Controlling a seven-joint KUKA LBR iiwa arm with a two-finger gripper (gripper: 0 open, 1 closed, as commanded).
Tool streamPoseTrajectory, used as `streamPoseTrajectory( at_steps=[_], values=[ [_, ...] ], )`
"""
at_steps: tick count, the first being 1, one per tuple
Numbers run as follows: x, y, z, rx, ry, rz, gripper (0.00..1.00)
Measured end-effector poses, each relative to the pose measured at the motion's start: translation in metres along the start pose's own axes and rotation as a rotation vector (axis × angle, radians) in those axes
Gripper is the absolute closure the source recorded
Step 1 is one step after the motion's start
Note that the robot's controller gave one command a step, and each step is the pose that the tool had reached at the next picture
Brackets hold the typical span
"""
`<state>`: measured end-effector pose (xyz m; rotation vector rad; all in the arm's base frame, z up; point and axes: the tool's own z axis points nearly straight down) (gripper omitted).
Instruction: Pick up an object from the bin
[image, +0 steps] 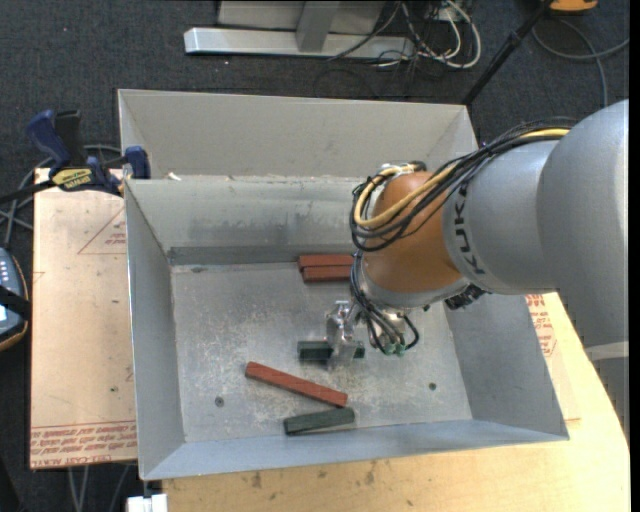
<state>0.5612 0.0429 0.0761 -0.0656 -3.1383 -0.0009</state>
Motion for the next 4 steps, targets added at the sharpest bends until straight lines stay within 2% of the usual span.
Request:
streamPoseTrajectory(
  at_steps=[1, 3, 4],
  values=[
    [0.002, 0.0, -0.02, 0.0, 0.007, 0.0, 1.0],
    [-0.001, 0.0, -0.059, -0.001, -0.008, -0.001, 1.0],
    [0.0, 0.0, -0.068, -0.001, -0.006, -0.001, 1.0]
  ],
)
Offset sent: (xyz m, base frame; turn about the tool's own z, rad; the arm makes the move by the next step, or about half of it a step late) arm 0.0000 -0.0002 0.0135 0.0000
